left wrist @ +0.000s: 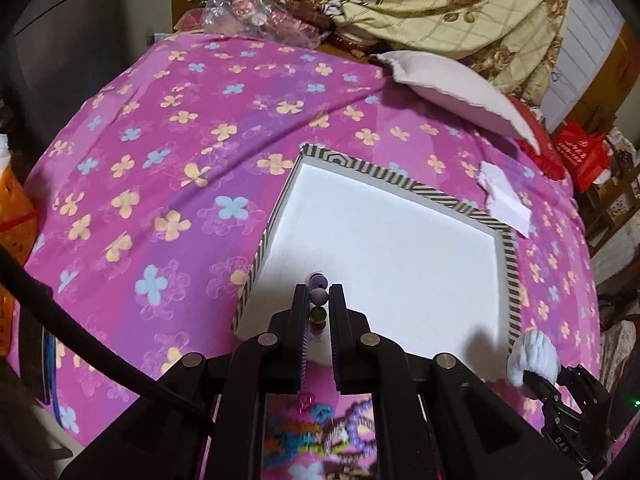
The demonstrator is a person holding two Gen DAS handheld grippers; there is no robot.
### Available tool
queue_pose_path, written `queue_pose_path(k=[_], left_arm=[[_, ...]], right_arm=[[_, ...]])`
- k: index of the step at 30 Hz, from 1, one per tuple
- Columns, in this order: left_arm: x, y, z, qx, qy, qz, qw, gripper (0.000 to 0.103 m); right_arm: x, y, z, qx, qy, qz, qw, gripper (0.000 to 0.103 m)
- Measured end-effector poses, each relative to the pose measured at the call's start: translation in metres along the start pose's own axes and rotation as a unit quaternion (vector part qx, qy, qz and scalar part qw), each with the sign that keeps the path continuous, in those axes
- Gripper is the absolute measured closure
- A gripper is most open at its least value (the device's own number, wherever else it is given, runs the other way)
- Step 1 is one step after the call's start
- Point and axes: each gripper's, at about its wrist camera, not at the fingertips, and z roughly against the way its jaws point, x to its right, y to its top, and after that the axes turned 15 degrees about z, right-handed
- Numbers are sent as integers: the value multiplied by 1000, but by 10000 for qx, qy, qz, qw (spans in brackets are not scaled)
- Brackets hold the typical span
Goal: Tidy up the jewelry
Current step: 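Carry the scrunchie and bracelet into the white tray and open both tools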
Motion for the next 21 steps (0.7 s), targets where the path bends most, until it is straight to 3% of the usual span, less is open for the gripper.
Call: queue_pose_path(k=[8,14,20,21], left_arm=[[-20,5,-46,-205,374,291,9987,78],[-39,-1,-62,-284,597,355,9972,78],[-40,-12,-64,-207,645,346,9971,78],[-39,-14,-62,-173,618,299,9975,78]], right_arm=[[7,9,-57,-388,0,-131,9992,63],[7,4,-73,-555,-102,-98,9984,62],[0,5,-70,-531,-199,109,9983,53],[0,5,-67,-453,-205,111,9987,47]])
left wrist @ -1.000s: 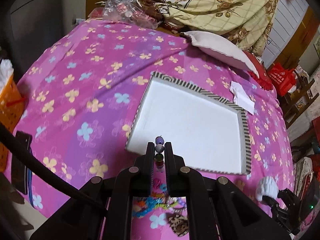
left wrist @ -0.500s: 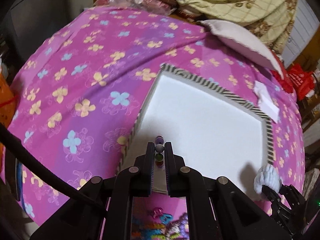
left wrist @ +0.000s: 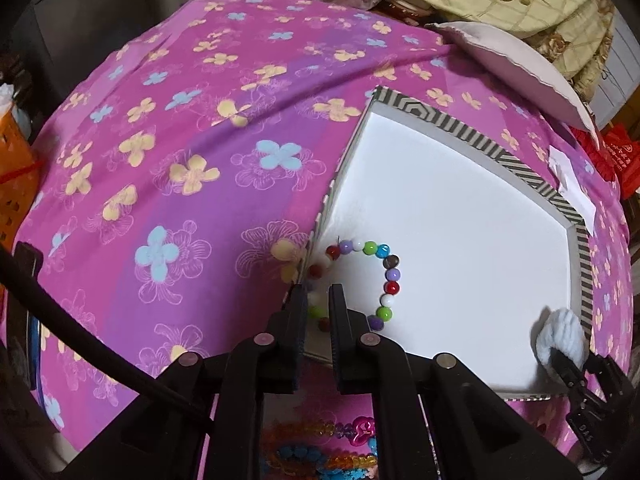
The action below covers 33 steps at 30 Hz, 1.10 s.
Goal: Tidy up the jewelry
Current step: 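Carry the scrunchie and bracelet into the white tray and open both tools, then withdraw both tools from the tray back over the jewelry pile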
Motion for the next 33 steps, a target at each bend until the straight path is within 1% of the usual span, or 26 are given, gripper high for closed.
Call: queue_pose_path(k=[1,2,3,4,5,7,10,13,15,19,22,24,26,27,30,33], left_arm=[[1,-2,2,22,-42,-42,10000,74],[1,-2,4,33,-98,-54,9999,68],[1,-3,8,62,-174,-39,9998,65],[-1,-4,13,110,-243,0,9996,60],[-1,-4,18,161,-291,35,9994,57],[-2,-6,27,259,-338,68,9991,55],[-4,-12,45,434,-388,78,9983,55],[-7,-25,64,643,-369,62,9972,55],[-9,-34,73,730,-372,58,9966,55],[-14,-51,88,874,-414,17,9953,55],[-19,-60,97,980,-468,47,9941,55],[-21,-65,102,1023,-481,50,9936,55],[-22,-68,105,1053,-505,27,9931,55],[-23,-70,107,1076,-521,5,9928,55],[-26,-72,109,1084,-539,12,9926,55],[-29,-75,109,988,-544,45,9936,55]], right_arm=[[0,-1,6,124,-37,-4,9999,36],[-1,-1,12,223,-112,-19,9997,31],[-1,-1,17,283,-155,-41,9995,26],[0,-2,22,347,-159,-77,9992,25],[0,-4,28,407,-143,-122,9990,25],[1,-4,38,507,-136,-196,9984,25],[0,-10,56,701,-144,-334,9969,25],[-2,-18,75,920,-175,-461,9945,25],[-6,-22,82,969,-133,-472,9941,25],[-17,-29,91,1023,54,-347,9941,25],[-26,-34,101,1139,4,-208,9933,26],[-30,-37,107,1256,-84,-164,9919,26],[-33,-38,110,1346,-69,-164,9907,26],[-34,-38,111,1352,-38,-162,9907,25],[-38,-38,108,1268,-98,-81,9918,16],[-41,-38,109,1228,-107,-34,9924,16]])
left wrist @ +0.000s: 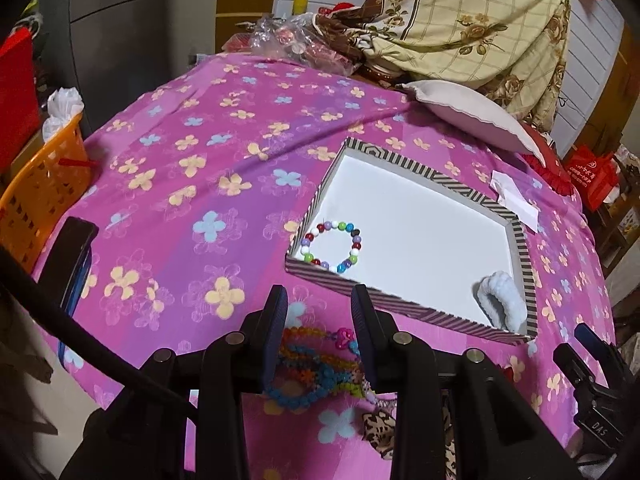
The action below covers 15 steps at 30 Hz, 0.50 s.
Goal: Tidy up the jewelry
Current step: 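Withdraw both tools from the tray back over the jewelry pile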
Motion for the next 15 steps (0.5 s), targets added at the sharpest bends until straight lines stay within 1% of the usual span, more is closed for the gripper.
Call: queue_pose_path(k=[5,9,13,15], left_arm=[[-4,-6,6,5,21,4,10000,55],[-7,-8,9,-37,105,14,9999,55],[-7,-9,17,50,182,11,9998,55],[-5,-9,21,75,221,0,9997,55]], right_arm=[[-4,0,8,16,68,30,10000,16],[-4,-2,10,7,140,-61,9999,16],[-3,-4,10,-108,126,-80,9998,16],[0,-5,13,-80,104,-119,9998,16]])
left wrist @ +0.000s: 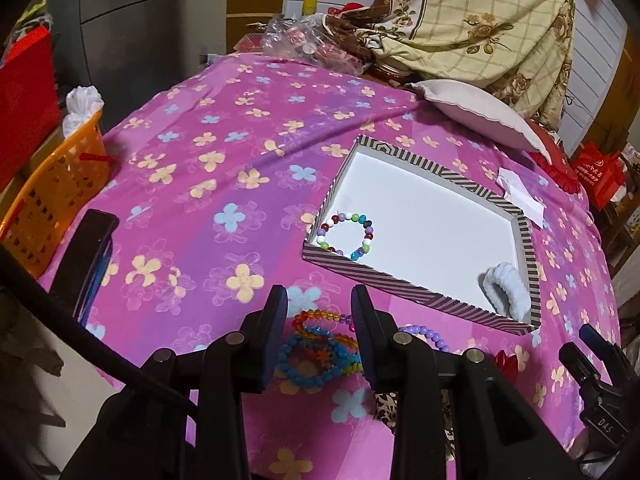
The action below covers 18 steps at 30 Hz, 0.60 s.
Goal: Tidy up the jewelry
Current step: 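Withdraw both tools from the tray back over the jewelry pile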
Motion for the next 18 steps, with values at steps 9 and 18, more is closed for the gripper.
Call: queue_pose_path(k=[9,18], left_arm=[[8,-9,5,183,193,-205,9994,55],[7,-20,-10,181,335,-360,9986,55]], right_arm=[[17,-13,11,-30,47,-303,9995,16],[5,-25,14,-216,-40,-8,9998,16]])
